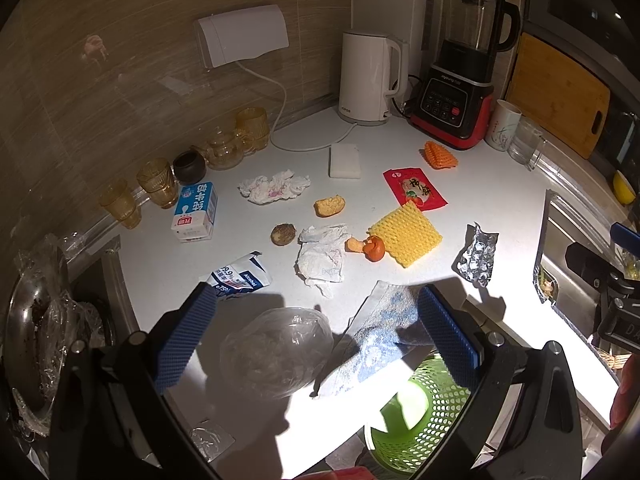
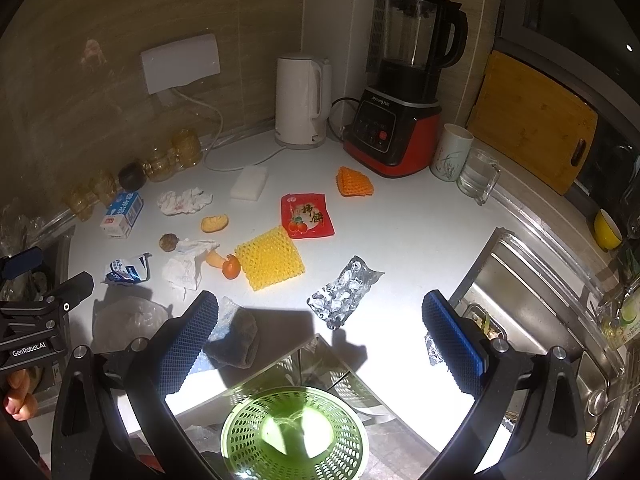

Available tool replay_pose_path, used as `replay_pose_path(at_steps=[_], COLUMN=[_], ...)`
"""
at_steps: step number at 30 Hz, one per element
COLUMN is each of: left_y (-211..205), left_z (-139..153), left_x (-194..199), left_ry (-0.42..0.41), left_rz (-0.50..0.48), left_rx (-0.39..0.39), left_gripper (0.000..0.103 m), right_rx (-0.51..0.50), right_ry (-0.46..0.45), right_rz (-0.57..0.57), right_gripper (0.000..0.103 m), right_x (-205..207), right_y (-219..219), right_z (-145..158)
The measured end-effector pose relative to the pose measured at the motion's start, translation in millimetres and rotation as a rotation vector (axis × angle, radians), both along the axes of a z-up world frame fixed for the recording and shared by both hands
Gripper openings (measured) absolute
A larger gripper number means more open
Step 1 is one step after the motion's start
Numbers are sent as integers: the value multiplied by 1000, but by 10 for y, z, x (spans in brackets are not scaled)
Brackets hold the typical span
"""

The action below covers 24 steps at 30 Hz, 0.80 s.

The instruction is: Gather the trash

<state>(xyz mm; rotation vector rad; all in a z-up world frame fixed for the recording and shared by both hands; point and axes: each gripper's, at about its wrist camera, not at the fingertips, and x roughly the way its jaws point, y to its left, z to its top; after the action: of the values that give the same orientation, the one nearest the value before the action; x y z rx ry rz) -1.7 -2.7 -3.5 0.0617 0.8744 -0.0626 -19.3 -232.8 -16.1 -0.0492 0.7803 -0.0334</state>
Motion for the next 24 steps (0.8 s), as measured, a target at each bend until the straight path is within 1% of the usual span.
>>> replay_pose_path(at_steps=[24], left_y=[3], left_z=[-4], left_x=[-27], left_ry=[0], left_rz=[-1], left_rx=[-5], left_gripper=[97], right_rx=[-5], right_ry=[4], right_rz=[4], right_gripper=[101], right_x=[-26], right_y=[52], right_z=[-30])
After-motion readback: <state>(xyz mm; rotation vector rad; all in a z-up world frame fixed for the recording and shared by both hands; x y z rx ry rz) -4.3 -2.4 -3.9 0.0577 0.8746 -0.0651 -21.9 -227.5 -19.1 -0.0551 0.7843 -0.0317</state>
